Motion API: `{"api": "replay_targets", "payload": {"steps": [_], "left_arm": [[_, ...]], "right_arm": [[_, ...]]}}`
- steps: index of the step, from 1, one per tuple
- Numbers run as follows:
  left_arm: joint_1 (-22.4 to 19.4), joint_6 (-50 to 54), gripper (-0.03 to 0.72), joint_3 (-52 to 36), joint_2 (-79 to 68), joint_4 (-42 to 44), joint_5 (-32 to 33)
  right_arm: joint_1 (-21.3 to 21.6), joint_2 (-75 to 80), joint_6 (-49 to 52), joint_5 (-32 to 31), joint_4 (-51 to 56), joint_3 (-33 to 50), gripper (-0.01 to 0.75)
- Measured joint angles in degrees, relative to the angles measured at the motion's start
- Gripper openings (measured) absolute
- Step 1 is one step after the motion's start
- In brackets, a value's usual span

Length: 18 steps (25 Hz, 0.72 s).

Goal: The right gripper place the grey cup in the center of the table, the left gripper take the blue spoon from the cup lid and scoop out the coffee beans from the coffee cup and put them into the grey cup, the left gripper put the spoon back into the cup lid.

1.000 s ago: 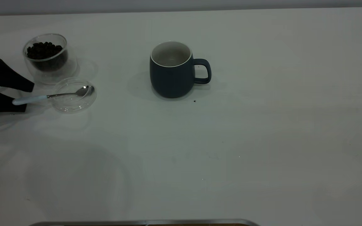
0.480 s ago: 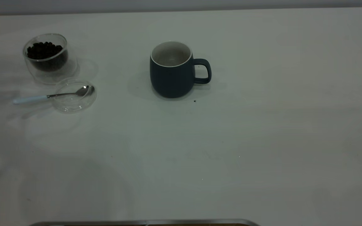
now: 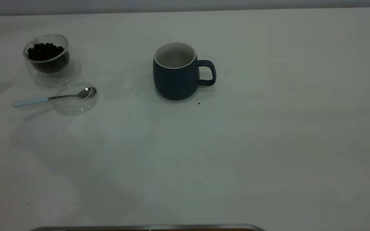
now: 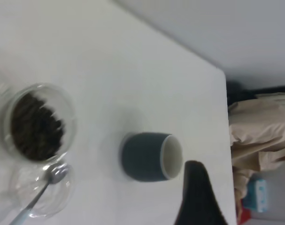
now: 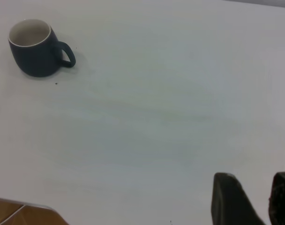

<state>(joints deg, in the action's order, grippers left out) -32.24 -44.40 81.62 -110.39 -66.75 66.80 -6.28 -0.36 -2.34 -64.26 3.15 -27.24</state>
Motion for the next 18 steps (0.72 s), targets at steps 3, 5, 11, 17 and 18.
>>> {"api": "replay_targets", "payload": {"steps": [3,5,11,17,18], "left_arm": [[3.7,3.7,0.552,0.0,8.0,6.4,0.0],[7.6,7.8,0.547,0.0,13.4,14.6,-0.5],[19.7,26.6,0.520,-0.2,25.1,47.2,0.0],[26.2,39.6,0.498,-2.9,32.7,59.7,0.0],[26.7,40.1,0.498,-4.0,34.3,59.7,0.0]], "right_arm": [[0.0,0.0,0.0,0.0,0.0,0.0,0.241],[0.0,0.0,0.0,0.0,0.0,0.0,0.241],[0.0,0.0,0.0,0.0,0.0,0.0,0.241],[0.0,0.0,0.0,0.0,0.0,0.0,0.241],[0.0,0.0,0.0,0.0,0.0,0.0,0.241]]}}
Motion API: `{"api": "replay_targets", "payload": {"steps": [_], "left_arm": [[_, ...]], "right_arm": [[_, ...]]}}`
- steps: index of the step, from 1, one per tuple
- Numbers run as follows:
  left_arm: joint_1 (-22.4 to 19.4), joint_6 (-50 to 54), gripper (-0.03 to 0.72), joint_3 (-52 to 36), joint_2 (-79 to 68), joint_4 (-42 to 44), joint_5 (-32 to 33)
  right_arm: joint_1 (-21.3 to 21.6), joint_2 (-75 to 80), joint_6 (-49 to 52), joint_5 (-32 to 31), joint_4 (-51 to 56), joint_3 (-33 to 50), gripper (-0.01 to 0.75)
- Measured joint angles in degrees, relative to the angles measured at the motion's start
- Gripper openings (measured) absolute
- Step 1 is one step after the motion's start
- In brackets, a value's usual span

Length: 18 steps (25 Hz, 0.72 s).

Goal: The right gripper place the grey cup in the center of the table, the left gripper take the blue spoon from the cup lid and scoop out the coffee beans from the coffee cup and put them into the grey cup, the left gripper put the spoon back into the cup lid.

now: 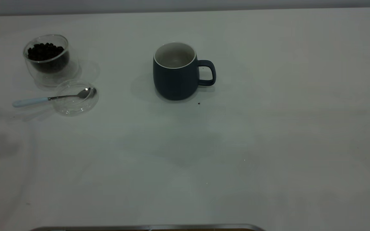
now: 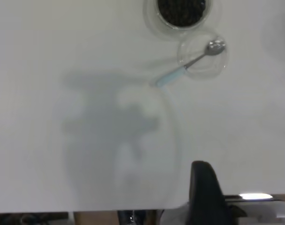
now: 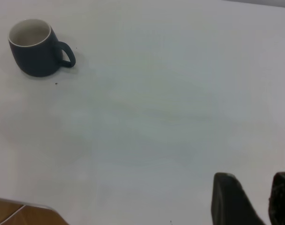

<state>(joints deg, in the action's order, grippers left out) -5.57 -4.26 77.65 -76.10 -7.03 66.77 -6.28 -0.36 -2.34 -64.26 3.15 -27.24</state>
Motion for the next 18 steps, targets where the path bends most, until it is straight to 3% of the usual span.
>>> {"api": "replay_targets", "payload": {"steps": [18], "left_arm": [[3.8,-0.1,0.498,-45.3,36.7,3.5,-0.3]], "right_arm": [[0.0,0.0,0.0,0.0,0.1,0.0,0.241]]}}
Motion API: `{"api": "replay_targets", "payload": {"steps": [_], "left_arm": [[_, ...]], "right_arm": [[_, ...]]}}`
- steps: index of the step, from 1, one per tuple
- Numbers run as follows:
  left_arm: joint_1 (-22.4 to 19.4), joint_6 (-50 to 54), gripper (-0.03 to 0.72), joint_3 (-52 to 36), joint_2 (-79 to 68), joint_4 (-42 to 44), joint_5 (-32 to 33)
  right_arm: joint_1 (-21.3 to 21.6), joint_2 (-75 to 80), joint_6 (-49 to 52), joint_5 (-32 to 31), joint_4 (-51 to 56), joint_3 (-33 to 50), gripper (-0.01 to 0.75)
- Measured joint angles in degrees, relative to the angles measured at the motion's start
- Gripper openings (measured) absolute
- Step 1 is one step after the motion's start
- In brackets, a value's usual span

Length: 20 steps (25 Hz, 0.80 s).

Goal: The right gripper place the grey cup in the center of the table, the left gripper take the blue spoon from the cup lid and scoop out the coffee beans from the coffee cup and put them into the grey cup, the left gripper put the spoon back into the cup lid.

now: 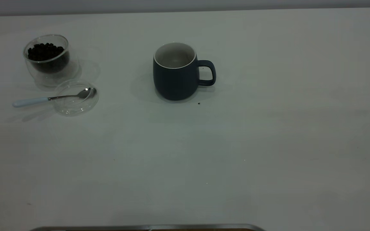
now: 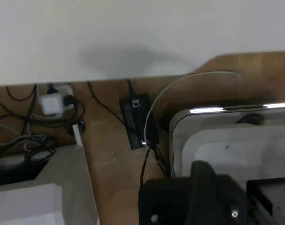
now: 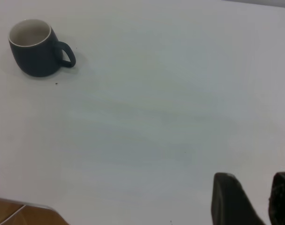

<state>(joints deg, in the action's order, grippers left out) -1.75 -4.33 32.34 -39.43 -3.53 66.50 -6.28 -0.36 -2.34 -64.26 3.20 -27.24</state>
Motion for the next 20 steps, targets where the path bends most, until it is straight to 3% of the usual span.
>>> {"api": "replay_targets", "payload": {"steps": [4,20], "left_arm": [[0.0,-0.1,0.498,-3.7,8.7,-0.4,-1.5],[0.0,-0.1,0.498,-3.8,40.3,-2.6,-0.1]], "right_arm": [[0.0,0.0,0.0,0.0,0.0,0.0,0.241],[0.0,0.0,0.0,0.0,0.1,0.0,0.241]]}}
